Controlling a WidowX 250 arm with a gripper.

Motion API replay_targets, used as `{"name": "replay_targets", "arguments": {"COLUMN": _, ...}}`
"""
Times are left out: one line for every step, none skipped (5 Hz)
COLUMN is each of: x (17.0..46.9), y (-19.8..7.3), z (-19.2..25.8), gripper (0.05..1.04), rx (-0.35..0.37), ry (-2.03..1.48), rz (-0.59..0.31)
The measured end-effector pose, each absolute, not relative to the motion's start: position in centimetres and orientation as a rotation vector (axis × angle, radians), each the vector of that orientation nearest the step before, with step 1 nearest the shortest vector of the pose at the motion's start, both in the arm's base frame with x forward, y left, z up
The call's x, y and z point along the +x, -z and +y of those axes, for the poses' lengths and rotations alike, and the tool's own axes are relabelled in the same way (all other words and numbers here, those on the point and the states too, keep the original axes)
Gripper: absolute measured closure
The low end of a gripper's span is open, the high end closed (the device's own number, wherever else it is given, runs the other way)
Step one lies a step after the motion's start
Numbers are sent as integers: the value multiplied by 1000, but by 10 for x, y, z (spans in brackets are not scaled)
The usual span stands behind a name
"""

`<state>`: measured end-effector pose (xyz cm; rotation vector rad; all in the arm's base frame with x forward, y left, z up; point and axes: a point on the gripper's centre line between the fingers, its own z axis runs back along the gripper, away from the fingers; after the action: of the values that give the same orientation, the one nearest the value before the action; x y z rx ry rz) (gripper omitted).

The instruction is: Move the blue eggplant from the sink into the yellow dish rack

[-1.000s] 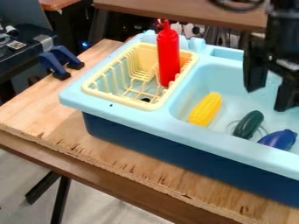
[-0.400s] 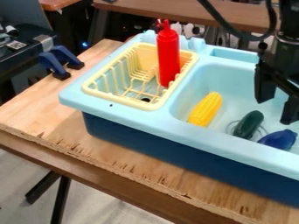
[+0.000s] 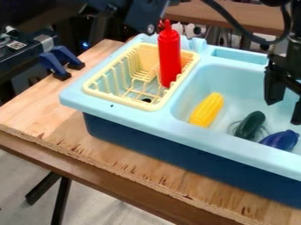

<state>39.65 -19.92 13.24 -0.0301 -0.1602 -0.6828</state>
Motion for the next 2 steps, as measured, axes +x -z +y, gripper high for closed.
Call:
{"name": "replay_targets", "arguments": {"x": 392, "y": -133, "z": -206, "gripper": 78, "rx": -60, "ry": 682, "rz": -152}}
{"name": "replay_targets", "arguments": {"x": 379, "y": -113, "z": -207, "gripper": 78, "rx": -64, "ry": 687, "rz": -97}}
